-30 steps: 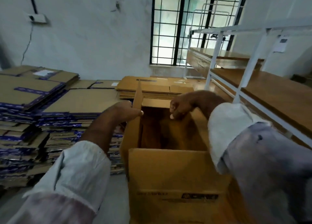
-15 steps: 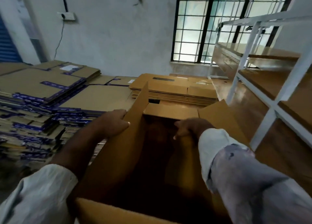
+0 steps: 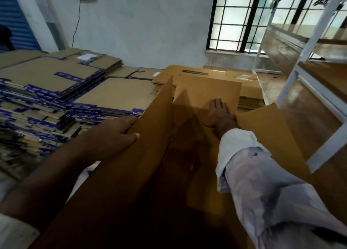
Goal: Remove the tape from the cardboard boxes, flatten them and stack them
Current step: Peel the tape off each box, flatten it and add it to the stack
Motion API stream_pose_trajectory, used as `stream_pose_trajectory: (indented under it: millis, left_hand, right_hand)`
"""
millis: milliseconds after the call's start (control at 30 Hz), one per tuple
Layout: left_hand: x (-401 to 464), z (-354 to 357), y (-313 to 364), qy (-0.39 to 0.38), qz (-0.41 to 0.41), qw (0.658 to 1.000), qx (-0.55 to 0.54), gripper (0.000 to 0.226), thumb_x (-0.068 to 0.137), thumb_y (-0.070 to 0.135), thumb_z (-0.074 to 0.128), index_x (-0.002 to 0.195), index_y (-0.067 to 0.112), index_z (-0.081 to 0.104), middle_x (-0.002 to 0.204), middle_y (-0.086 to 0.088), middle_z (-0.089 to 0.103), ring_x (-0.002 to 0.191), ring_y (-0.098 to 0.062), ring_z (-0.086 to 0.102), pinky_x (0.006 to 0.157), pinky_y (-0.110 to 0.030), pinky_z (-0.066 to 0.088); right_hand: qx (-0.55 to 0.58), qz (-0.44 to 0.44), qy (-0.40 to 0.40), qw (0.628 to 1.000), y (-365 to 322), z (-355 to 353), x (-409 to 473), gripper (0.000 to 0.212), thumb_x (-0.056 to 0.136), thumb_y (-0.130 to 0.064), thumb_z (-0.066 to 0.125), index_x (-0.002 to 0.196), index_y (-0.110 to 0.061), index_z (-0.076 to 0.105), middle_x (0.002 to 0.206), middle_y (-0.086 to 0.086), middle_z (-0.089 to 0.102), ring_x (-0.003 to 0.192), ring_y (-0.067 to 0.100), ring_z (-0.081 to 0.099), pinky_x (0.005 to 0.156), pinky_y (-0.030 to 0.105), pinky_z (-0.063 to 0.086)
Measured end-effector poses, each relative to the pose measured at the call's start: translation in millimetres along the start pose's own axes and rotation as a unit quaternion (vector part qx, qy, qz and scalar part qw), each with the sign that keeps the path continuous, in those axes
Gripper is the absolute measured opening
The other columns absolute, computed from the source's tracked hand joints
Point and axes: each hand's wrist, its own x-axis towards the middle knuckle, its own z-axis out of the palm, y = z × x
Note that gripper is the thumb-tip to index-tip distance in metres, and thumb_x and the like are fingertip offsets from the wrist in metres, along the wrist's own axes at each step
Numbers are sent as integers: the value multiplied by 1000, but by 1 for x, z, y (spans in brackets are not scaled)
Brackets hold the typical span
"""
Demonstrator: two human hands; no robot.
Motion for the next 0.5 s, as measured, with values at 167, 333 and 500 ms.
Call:
stream_pose_trajectory:
  millis: [167,333,500]
  left_hand:
    - [-6,-2,2,-8,30,999,8,42,106,28,49,148,28,43,132,-4,61,96,-10,62,74,-28,54]
    - [-10,1,-6,-2,51,999,-6,33,106,32,51,136,18,54,116,-7,66,100,-24,67,91,-49,57]
    - [-18,-4,-17,-31,51,997,-48,32,99,44,59,121,21,54,112,-7,65,100,-29,65,76,-41,55]
  right_hand:
    - [10,4,-8,1000,5,-24,-22,108,90,-44,73,163,-15,0,172,11,-2,157,36,1,123,62,18]
    - [9,122,60,991,23,-61,-100,78,92,-47,69,153,-16,33,161,16,32,146,41,32,116,62,28]
    - [67,184,61,979,35,-97,-217,67,91,-31,73,145,-8,40,142,17,50,123,33,49,105,45,43]
